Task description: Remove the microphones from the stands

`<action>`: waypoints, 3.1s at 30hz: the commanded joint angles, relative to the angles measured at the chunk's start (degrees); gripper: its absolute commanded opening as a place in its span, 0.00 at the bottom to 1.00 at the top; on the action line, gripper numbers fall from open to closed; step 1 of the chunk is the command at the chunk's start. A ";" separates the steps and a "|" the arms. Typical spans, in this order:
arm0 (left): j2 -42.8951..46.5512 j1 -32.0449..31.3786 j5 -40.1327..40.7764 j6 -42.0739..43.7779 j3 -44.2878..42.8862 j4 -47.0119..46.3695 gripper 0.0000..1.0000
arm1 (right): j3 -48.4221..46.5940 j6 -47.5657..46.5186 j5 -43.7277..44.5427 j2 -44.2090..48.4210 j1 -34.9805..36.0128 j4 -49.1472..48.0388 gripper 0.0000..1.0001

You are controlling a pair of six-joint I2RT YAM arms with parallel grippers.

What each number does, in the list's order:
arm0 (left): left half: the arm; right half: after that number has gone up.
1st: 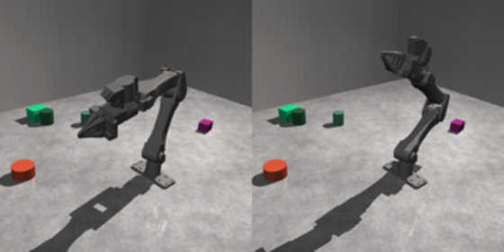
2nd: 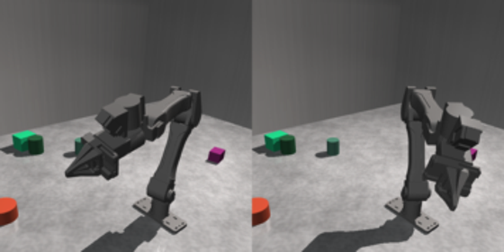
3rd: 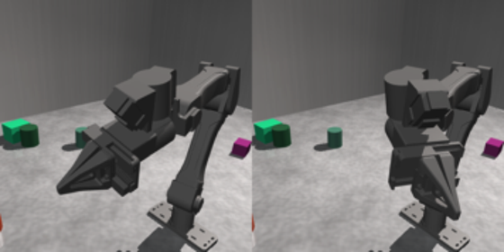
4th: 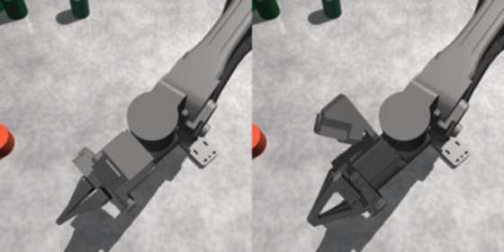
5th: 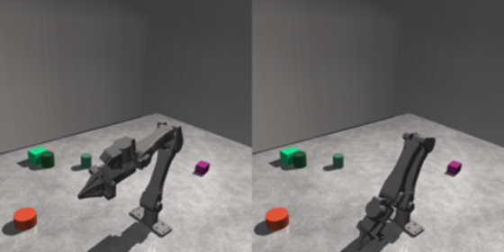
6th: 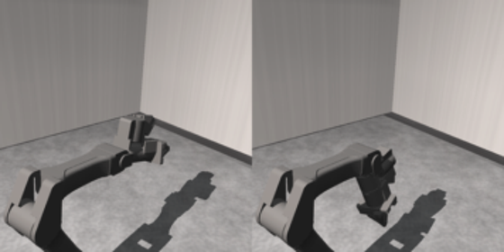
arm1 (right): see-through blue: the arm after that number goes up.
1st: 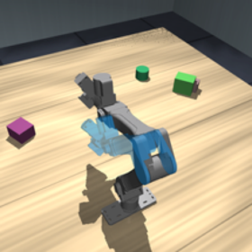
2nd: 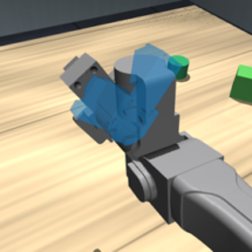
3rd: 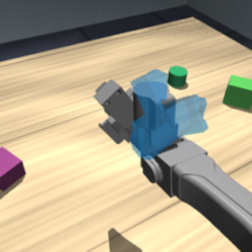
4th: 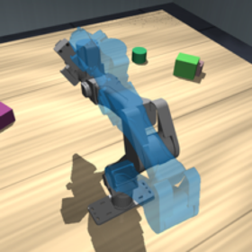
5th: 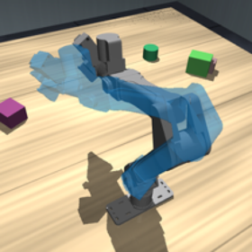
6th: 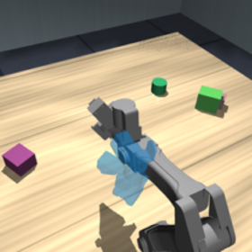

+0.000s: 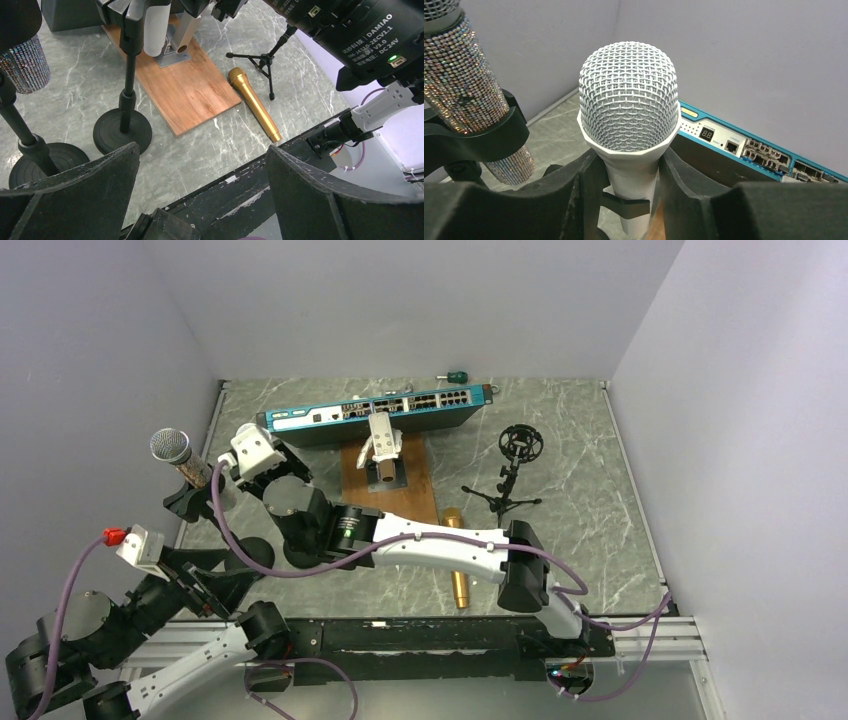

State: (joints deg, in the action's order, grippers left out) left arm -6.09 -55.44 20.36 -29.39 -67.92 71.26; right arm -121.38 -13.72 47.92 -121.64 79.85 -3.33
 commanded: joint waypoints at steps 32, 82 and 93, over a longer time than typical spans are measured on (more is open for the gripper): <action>-6.18 -0.06 10.32 5.52 8.60 -13.96 0.97 | 12.01 2.45 -29.95 13.78 -4.06 4.24 0.00; -14.77 -0.03 12.53 13.83 12.92 -18.97 0.00 | -3.72 6.79 -27.74 12.31 -4.70 8.99 0.00; -14.21 -0.07 10.12 13.26 13.20 -19.33 0.00 | 1.86 3.65 -19.43 23.93 -5.12 4.85 0.00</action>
State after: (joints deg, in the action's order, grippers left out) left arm -20.36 -55.22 34.76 -13.26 -55.55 49.76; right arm -122.43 -8.21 22.79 -107.42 75.00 8.27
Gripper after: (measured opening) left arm 0.306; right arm 0.425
